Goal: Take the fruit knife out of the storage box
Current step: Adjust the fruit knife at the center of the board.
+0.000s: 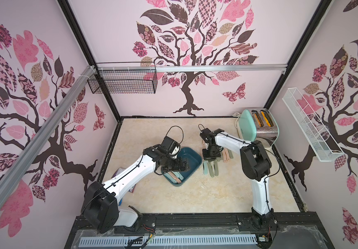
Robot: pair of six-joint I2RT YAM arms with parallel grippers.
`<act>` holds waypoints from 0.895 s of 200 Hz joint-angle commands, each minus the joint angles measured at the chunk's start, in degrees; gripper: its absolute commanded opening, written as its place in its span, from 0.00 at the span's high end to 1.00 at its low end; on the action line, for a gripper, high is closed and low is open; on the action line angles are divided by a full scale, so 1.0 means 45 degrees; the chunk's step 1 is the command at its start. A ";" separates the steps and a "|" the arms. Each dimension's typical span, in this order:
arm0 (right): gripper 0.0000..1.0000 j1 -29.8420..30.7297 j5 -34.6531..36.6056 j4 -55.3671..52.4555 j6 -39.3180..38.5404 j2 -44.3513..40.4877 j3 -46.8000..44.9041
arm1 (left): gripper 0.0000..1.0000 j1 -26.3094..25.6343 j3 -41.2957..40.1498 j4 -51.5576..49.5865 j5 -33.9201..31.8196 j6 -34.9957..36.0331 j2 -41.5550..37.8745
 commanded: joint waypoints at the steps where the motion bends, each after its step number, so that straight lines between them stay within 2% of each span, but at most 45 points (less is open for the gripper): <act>1: 1.00 -0.0012 -0.0032 0.0151 0.0138 -0.0266 -0.0243 | 0.02 0.0050 -0.0095 0.0016 -0.0027 0.0199 -0.0126; 66: 0.99 0.0292 0.0130 0.0066 0.0143 -0.1731 0.0639 | 0.02 0.0060 0.0028 -0.0332 -0.0491 0.0439 -0.0322; 84: 0.89 0.0603 -0.0191 -0.0033 0.0014 -0.1767 0.1234 | 0.02 0.0078 0.0272 -0.0740 -0.1033 0.0612 -0.0506; 112: 0.64 0.1454 -0.0465 -0.0113 -0.0303 -0.1534 0.1993 | 0.02 0.0277 0.0322 -0.1268 -0.1753 0.0716 -0.1188; 128: 0.55 0.2020 -0.0573 -0.0090 -0.0445 -0.1309 0.2268 | 0.02 0.0641 0.0031 -0.1523 -0.1942 0.0601 -0.1797; 159: 0.44 0.3140 -0.0794 -0.0060 -0.0656 -0.0682 0.2807 | 0.02 0.1335 -0.0813 -0.1902 -0.2311 0.0336 -0.3696; 179: 0.43 0.3915 -0.0782 -0.0240 -0.0860 -0.0099 0.3347 | 0.02 0.1674 -0.1273 -0.2443 -0.2310 0.0185 -0.4770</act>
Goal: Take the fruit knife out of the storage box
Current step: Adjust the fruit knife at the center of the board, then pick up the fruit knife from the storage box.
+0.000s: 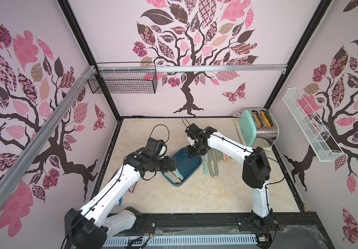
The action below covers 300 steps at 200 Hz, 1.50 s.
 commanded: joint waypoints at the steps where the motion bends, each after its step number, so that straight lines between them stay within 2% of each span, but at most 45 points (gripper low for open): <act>1: 0.43 0.0767 -0.0131 -0.0274 -0.0334 0.0705 0.0801 | 0.02 0.0337 -0.0529 -0.0933 -0.0299 -0.0138 -0.1027; 23: 0.44 0.1406 -0.0178 -0.0434 -0.0363 0.1391 0.1394 | 0.02 0.0453 -0.0903 -0.1637 -0.0472 -0.0398 -0.2014; 42: 0.49 0.1850 -0.0243 -0.0440 -0.0371 0.1882 0.1761 | 0.02 0.0457 -0.0903 -0.1979 -0.0575 -0.0635 -0.2722; 68: 0.57 0.2294 -0.0325 -0.0476 -0.0466 0.2499 0.2213 | 0.02 0.0467 -0.0822 -0.2631 -0.0786 -0.0727 -0.3109; 114: 0.63 0.2485 -0.0497 -0.0406 -0.0578 0.3063 0.2471 | 0.02 0.0467 -0.0914 -0.3211 -0.0960 -0.0940 -0.3749; 151: 0.82 0.2484 -0.0812 -0.0335 -0.0690 0.3450 0.2620 | 0.02 0.0467 -0.0939 -0.3313 -0.0982 -0.0980 -0.3752; 184: 0.82 0.2505 -0.0986 -0.0253 -0.0686 0.3661 0.2670 | 0.02 0.0467 -0.0977 -0.3309 -0.0939 -0.0981 -0.3597; 218: 0.68 0.2495 -0.1002 -0.0270 -0.0695 0.3989 0.2918 | 0.02 0.0467 -0.1007 -0.3286 -0.0939 -0.0969 -0.3522; 232: 0.66 0.2505 -0.1007 -0.0375 -0.0739 0.4218 0.3153 | 0.02 0.0467 -0.1014 -0.3284 -0.0943 -0.0979 -0.3518; 257: 0.69 0.2524 -0.0429 -0.0522 -0.0725 0.4552 0.3393 | 0.02 0.0467 -0.0998 -0.3307 -0.0933 -0.0976 -0.3518; 281: 0.77 0.2524 0.0361 -0.0883 -0.0694 0.5004 0.3761 | 0.02 0.0467 -0.0999 -0.3318 -0.0943 -0.0976 -0.3500; 300: 0.77 0.2524 0.0630 -0.0976 -0.0717 0.5117 0.3817 | 0.02 0.0467 -0.0998 -0.3312 -0.0943 -0.0978 -0.3470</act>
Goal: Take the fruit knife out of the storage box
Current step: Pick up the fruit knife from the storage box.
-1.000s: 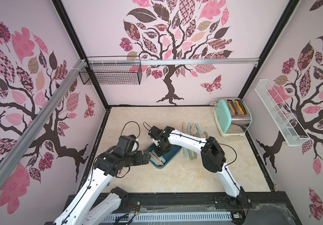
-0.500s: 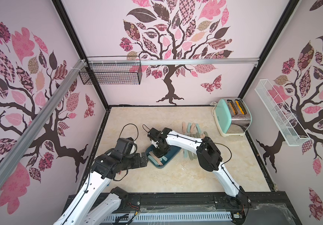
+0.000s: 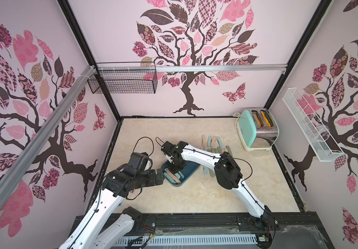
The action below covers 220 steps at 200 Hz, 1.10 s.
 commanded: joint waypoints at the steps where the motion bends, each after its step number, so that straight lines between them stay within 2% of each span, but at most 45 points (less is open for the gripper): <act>1: 0.77 0.0042 0.1008 -0.0449 0.0003 0.0551 0.0160 | 0.02 0.0064 -0.0089 -0.0007 -0.0147 0.0026 0.0008; 40: 0.67 0.0032 0.1621 -0.0681 0.0148 0.1054 0.0160 | 0.02 0.0064 -0.0111 -0.0006 -0.0127 0.0025 0.0061; 63: 0.67 0.0031 0.2008 -0.0865 0.0258 0.1208 0.0207 | 0.02 0.0069 -0.0119 -0.0010 -0.0146 0.0005 0.0093; 80: 0.76 -0.0016 0.2284 -0.1234 0.0337 0.1470 0.0497 | 0.02 0.0064 -0.0110 0.0026 -0.0143 -0.0029 0.0102; 88: 0.77 -0.0048 0.2310 -0.1257 0.0349 0.1505 0.0531 | 0.02 0.0064 -0.0111 0.0015 -0.0146 -0.0034 0.0106; 114: 0.63 -0.0058 0.2116 -0.1214 0.0268 0.1583 0.0501 | 0.02 0.0064 -0.0104 0.0010 -0.0117 -0.0094 0.0093; 123: 0.63 -0.0055 0.2023 -0.1234 0.0226 0.1634 0.0508 | 0.02 0.0074 -0.0106 0.0029 -0.0127 -0.0121 0.0099; 139: 0.71 -0.0055 0.1895 -0.1253 0.0220 0.1694 0.0511 | 0.02 0.0064 -0.0064 0.0025 -0.0126 -0.0147 0.0102; 151: 0.88 -0.0074 0.1839 -0.1236 0.0229 0.1619 0.0511 | 0.02 0.0064 0.0005 0.0022 -0.0117 -0.0150 0.0140; 159: 0.94 -0.0090 0.1803 -0.1205 0.0221 0.1556 0.0526 | 0.02 0.0064 0.0059 0.0044 -0.0127 -0.0125 0.0166; 220: 0.95 -0.0415 0.1626 -0.1407 0.0402 0.0796 0.1170 | 0.02 0.0064 0.0472 0.0241 -0.0107 0.0053 0.0593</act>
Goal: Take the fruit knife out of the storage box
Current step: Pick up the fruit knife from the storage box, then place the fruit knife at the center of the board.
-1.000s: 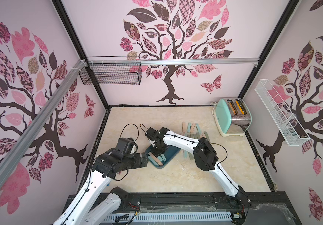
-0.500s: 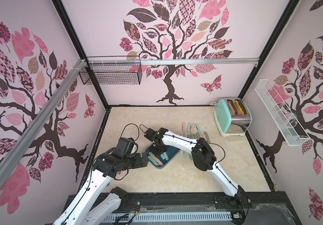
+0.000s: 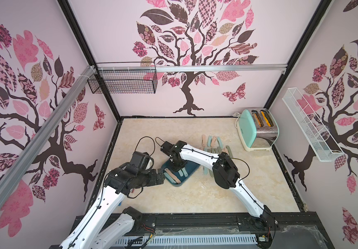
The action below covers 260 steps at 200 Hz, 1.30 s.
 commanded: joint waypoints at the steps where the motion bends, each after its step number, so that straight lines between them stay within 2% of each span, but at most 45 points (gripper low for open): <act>1: 0.95 -0.0261 -0.0132 -0.0481 0.0151 0.0203 0.0308 | 0.02 0.0064 0.0455 0.0253 -0.0103 0.0102 0.0111; 71: 0.95 -0.1036 -0.0344 -0.1072 0.0523 -0.0897 0.1375 | 0.02 0.0065 0.1175 0.1032 0.0309 0.0403 0.1356; 136: 0.95 -0.2326 -0.0211 -0.1039 0.0625 -0.2739 -0.0013 | 0.02 0.0028 0.1621 0.2694 0.1527 0.0367 0.3083; 176: 0.95 -0.3511 -0.0199 -0.0404 0.0800 -0.4651 -0.2534 | 0.02 -0.0640 0.2135 0.3846 0.1821 0.0232 0.4530; 232: 0.95 -0.5561 -0.0291 0.0820 0.0921 -0.7500 -0.7398 | 0.02 -0.2342 0.4010 0.4873 0.2281 0.0217 0.7662; 260: 0.95 -0.6257 -0.0265 0.1326 0.0880 -0.8348 -0.9480 | 0.02 -0.2928 0.4873 0.5061 0.2556 0.0348 0.8944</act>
